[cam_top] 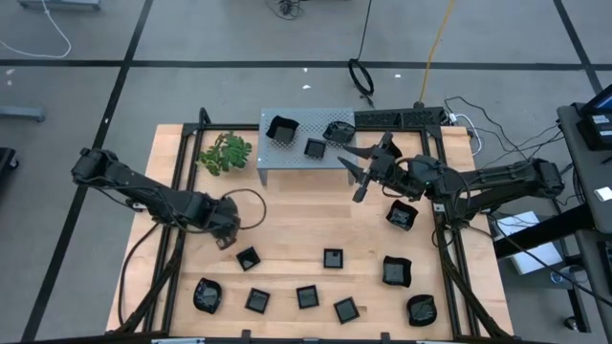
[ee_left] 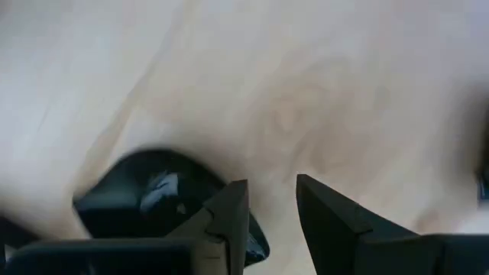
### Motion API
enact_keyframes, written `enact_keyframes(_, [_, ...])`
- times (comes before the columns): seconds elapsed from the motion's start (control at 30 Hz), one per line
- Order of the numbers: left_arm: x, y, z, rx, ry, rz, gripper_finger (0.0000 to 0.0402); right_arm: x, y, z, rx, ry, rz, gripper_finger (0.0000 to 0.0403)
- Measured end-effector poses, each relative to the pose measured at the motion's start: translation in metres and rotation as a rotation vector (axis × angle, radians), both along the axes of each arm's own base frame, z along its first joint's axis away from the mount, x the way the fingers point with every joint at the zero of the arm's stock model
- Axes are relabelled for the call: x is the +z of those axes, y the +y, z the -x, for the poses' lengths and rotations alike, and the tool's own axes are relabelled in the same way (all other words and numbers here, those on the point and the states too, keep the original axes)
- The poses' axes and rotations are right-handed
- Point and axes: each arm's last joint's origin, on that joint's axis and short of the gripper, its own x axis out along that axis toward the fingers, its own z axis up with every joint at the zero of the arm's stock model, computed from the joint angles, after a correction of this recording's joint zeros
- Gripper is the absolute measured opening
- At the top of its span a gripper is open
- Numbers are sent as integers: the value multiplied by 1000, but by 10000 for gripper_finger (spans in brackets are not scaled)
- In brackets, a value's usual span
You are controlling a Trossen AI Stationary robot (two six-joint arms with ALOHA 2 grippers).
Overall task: Pick & Place Mini shaped plates
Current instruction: Stack the black leaf-shaped plate on top of the black leaf-shaped plate on the shelf
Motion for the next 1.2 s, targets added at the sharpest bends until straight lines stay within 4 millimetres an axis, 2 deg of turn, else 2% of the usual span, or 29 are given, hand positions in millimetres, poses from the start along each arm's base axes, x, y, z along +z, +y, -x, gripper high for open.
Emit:
enact_keyframes(0.13, [0, 1, 0, 321, -43, -1, 115, 0, 0, 0, 0, -1, -2, 116])
enact_keyframes(0.23, [0, 1, 0, 412, -54, 4, 115, 0, 0, 0, 1, -1, -2, 116])
enact_keyframes(0.4, [-5, 1, -2, 422, -33, -48, 115, 0, 0, 0, 1, -1, -2, 116])
enact_keyframes(1.0, [-44, 7, -18, 450, 175, -182, 114, 0, 0, 0, 3, -1, -1, 116])
enact_keyframes(1.1, [-45, 7, -19, 421, 179, -178, 97, -1, 0, 0, 3, 5, 0, 116])
enact_keyframes(1.2, [-43, 7, -21, 383, 179, -169, 54, -2, 0, 0, 3, 20, 0, 116])
